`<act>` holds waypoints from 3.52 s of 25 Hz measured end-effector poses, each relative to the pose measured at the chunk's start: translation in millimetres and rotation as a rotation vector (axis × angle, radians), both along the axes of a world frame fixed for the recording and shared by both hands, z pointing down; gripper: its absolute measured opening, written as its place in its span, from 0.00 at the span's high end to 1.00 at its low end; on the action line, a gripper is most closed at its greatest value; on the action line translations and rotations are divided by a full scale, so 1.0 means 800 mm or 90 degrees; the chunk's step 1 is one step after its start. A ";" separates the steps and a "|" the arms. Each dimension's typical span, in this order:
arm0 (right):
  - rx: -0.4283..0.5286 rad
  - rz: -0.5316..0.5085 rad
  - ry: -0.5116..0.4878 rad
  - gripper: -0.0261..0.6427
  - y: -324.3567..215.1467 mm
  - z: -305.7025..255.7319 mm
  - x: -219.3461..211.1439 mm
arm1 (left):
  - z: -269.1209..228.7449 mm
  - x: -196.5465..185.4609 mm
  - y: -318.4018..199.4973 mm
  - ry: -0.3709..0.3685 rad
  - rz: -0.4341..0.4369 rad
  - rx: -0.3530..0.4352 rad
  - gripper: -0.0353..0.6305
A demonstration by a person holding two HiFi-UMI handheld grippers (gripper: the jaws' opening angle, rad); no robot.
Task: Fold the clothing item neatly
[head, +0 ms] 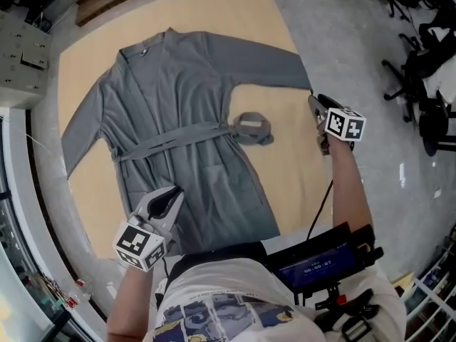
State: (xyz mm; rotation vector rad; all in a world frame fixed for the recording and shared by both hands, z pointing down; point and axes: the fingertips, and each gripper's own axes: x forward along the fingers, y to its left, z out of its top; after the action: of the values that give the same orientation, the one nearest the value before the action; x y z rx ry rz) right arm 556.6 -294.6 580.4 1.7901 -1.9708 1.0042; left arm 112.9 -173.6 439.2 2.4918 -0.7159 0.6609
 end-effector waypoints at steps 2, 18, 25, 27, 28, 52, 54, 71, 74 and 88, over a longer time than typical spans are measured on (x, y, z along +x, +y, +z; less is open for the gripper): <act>-0.006 0.008 -0.020 0.74 -0.012 0.008 0.008 | 0.002 0.000 -0.001 -0.003 -0.005 -0.006 0.89; -0.042 0.080 -0.227 0.74 -0.063 0.058 0.032 | 0.021 -0.008 0.003 -0.010 -0.031 -0.043 0.89; -0.042 0.053 -0.163 0.80 -0.068 0.052 0.028 | 0.024 -0.015 0.003 -0.005 -0.040 -0.044 0.89; -0.049 0.052 -0.111 0.85 -0.068 0.048 0.031 | 0.024 -0.018 0.003 -0.002 -0.044 -0.044 0.89; -0.054 0.050 -0.084 0.87 -0.068 0.046 0.032 | 0.023 -0.020 0.004 -0.001 -0.045 -0.044 0.89; 0.057 -0.041 -0.045 0.91 -0.145 -0.080 -0.105 | -0.014 -0.096 0.027 0.047 -0.135 -0.003 0.89; 0.059 -0.055 -0.052 0.91 -0.153 -0.084 -0.125 | -0.018 -0.103 0.033 0.051 -0.144 0.001 0.89; 0.065 -0.214 -0.083 0.91 -0.208 -0.098 -0.340 | -0.033 -0.166 0.076 0.080 -0.225 0.023 0.89; 0.064 -0.243 -0.083 0.91 -0.214 -0.098 -0.379 | -0.033 -0.179 0.084 0.073 -0.238 0.029 0.89; 0.048 -0.363 -0.083 0.91 -0.221 -0.080 -0.550 | -0.029 -0.222 0.130 0.067 -0.292 0.030 0.89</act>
State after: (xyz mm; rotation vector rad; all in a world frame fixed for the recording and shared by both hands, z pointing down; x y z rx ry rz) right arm 117.0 -471.4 516.4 1.0957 -2.4196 0.8732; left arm -64.5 -69.7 415.6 2.2611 -1.2200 0.3448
